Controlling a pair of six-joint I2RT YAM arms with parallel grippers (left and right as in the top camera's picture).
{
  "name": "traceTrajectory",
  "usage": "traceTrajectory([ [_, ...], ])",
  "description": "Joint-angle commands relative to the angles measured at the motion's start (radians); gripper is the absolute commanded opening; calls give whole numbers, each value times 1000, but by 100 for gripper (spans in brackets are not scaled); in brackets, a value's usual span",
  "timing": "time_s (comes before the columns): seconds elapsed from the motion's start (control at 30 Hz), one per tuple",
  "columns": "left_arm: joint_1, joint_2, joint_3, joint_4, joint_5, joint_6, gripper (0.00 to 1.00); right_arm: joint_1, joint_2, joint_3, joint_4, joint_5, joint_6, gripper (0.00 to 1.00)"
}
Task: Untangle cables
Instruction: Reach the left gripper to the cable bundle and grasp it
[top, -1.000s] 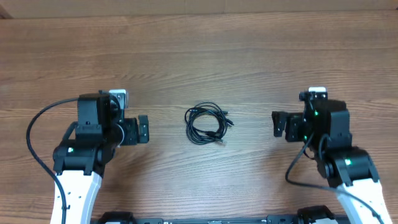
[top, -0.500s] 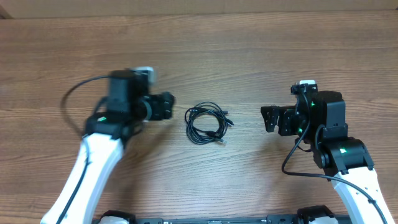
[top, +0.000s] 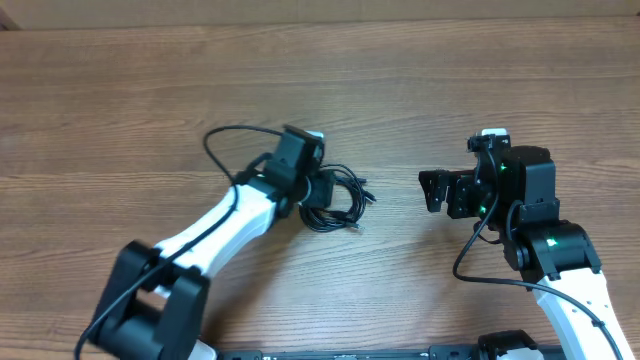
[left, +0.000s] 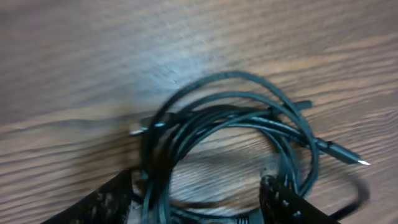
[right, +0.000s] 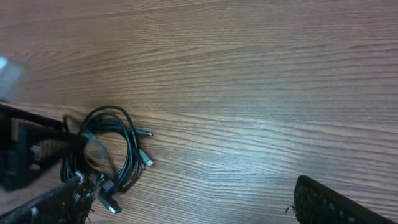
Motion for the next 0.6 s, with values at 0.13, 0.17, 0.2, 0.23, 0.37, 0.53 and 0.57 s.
traceTrajectory([
  [0.13, -41, 101, 15, 6, -82, -21, 60, 5, -4, 25, 8, -6, 5, 100],
  [0.17, -41, 105, 15, 5, -96, -21, 61, 5, -4, 25, 8, -6, 5, 100],
  [0.2, -41, 110, 15, 5, -110, -21, 61, 5, -4, 25, 8, -6, 5, 100],
  [0.23, -41, 114, 15, 4, -122, -21, 61, 5, -4, 25, 8, -6, 5, 100],
  [0.37, -41, 122, 15, 5, -130, -28, 45, 5, -4, 25, 8, -6, 5, 100],
  [0.53, -41, 122, 14, 4, -137, -37, 22, 5, -5, 25, 13, -6, 5, 100],
  [0.57, -41, 122, 14, 4, -137, -37, 20, 5, -4, 25, 14, -6, 5, 100],
])
